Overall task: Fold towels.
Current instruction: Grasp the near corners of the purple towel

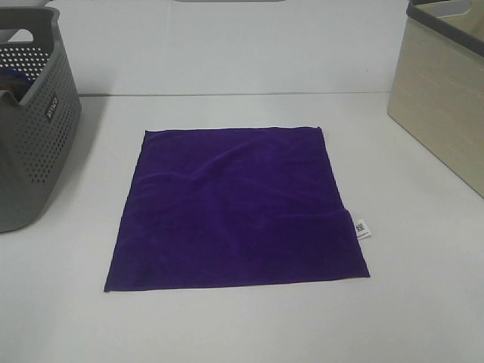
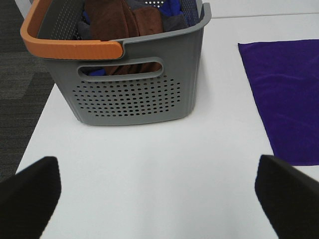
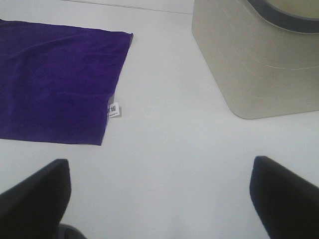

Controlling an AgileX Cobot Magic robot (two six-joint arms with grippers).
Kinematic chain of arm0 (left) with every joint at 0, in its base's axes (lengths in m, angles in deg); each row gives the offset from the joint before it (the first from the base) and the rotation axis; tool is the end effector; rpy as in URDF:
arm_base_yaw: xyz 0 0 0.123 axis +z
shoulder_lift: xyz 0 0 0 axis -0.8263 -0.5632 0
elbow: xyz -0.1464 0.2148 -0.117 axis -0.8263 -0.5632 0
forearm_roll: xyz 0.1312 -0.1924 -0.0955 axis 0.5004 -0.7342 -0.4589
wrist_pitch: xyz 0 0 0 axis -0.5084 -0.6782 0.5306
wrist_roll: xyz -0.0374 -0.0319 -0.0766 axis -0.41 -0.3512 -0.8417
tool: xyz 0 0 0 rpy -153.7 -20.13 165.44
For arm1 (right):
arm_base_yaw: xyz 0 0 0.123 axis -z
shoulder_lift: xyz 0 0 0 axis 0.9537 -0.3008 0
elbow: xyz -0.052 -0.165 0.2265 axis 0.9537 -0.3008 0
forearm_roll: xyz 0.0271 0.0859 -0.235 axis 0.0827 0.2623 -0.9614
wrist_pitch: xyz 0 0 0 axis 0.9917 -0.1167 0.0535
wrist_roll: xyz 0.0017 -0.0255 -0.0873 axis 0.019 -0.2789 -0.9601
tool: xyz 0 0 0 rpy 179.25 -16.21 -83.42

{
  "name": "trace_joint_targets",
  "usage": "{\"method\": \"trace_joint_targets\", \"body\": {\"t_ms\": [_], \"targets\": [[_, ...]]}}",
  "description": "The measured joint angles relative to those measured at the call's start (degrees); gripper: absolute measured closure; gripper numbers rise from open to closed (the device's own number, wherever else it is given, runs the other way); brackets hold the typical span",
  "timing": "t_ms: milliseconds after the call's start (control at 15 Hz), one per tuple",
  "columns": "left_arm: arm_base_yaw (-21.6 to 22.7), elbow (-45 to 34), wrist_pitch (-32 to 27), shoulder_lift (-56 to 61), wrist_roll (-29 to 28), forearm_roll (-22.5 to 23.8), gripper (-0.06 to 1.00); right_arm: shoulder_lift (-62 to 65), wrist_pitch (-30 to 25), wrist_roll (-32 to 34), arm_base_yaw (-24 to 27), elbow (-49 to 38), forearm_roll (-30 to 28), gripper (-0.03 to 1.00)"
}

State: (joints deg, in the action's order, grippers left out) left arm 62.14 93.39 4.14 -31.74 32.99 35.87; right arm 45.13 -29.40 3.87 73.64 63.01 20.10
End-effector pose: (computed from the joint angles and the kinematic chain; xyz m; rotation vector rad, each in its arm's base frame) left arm -0.0057 -0.0017 0.2806 -0.0418 2.0165 0.0990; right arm -0.0065 0.0124 0.2784 -0.1605 2.0251 0.0658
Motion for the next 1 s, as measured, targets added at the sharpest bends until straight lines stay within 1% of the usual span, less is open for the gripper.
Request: {"method": "trace_joint_targets", "body": {"t_ms": [1000], "targets": [[0.0,0.0,0.0,0.0,0.2,-0.1,-0.04,0.0,0.0,0.0,0.0,0.0,0.0,0.02]]}}
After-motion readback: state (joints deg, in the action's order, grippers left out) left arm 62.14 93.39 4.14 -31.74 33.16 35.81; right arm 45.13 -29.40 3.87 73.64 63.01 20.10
